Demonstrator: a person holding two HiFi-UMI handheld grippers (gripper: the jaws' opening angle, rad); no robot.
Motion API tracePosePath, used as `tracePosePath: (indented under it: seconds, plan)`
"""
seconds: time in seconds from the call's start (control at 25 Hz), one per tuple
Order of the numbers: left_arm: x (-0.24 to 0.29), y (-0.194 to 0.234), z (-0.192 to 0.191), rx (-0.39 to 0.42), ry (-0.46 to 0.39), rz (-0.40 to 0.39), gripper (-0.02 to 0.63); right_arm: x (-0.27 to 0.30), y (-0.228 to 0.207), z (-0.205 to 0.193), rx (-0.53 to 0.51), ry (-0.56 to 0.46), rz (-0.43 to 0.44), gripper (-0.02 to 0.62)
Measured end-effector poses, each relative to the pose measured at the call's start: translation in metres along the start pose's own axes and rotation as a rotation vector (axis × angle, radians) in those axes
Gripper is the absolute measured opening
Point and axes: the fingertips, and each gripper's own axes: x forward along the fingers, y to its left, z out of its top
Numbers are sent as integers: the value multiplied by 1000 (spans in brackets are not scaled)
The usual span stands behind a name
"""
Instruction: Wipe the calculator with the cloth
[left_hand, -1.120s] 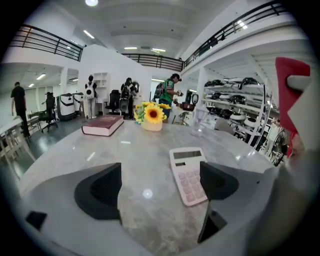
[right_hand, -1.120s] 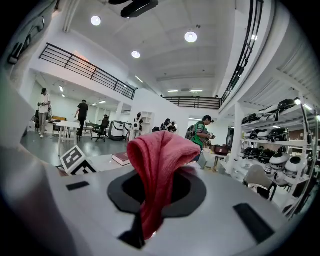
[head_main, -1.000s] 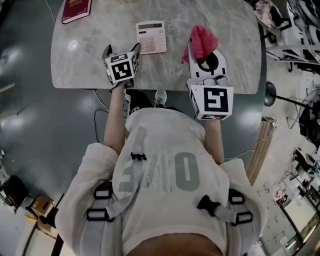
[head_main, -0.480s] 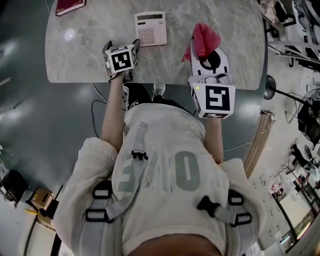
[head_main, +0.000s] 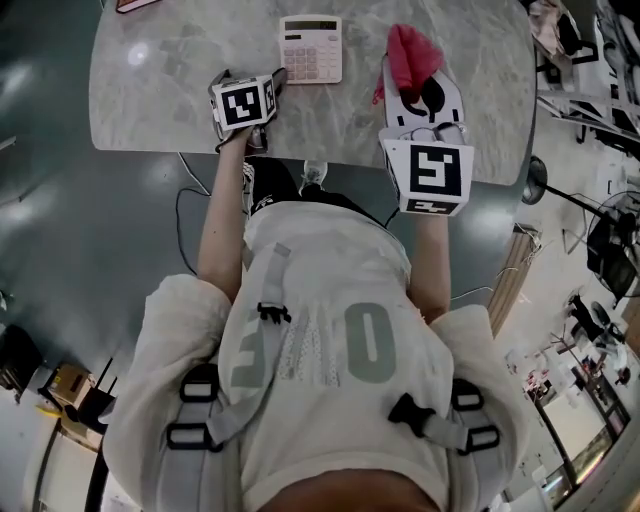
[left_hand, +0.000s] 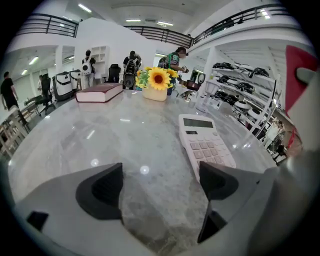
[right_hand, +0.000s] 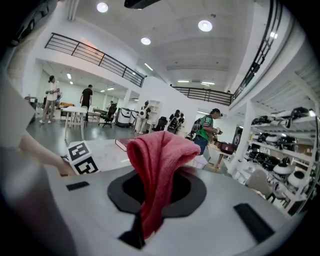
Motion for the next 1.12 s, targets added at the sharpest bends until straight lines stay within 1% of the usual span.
tracePosePath:
  seconds: [0.12,0.24,0.36,0.52,0.64,0.72,0.8,0.88,0.96,1.12]
  plan:
    - [1,0,-5,-15,21,-3,474,31,-3,7,-127,27,46,59]
    - [1,-4,-6,-19,19,0,474,67,-6,3,-271,97,112,58]
    - [8,-3,-1,-9,6,-15,474,104,-3,-11,-481,194,156,58]
    - [13,2,0,-9,20,-21,474,149,17,-44,-785,322,237,57]
    - [11,2,1,-13,33,-24,474,168,30,-69,-994,387,289,57]
    - [11,1,2,-16,42,-30,474,178,38,-87,-1102,424,320,55]
    - [13,0,2,-16,49,-33,474,186,43,-107,-1175,460,350,57]
    - [15,-1,3,-16,57,-34,474,191,43,-122,-1219,492,366,55]
    - [14,-2,3,-15,64,-34,474,194,43,-132,-1236,518,369,55]
    - [14,-4,4,-13,67,-38,474,195,38,-150,-1232,566,373,56]
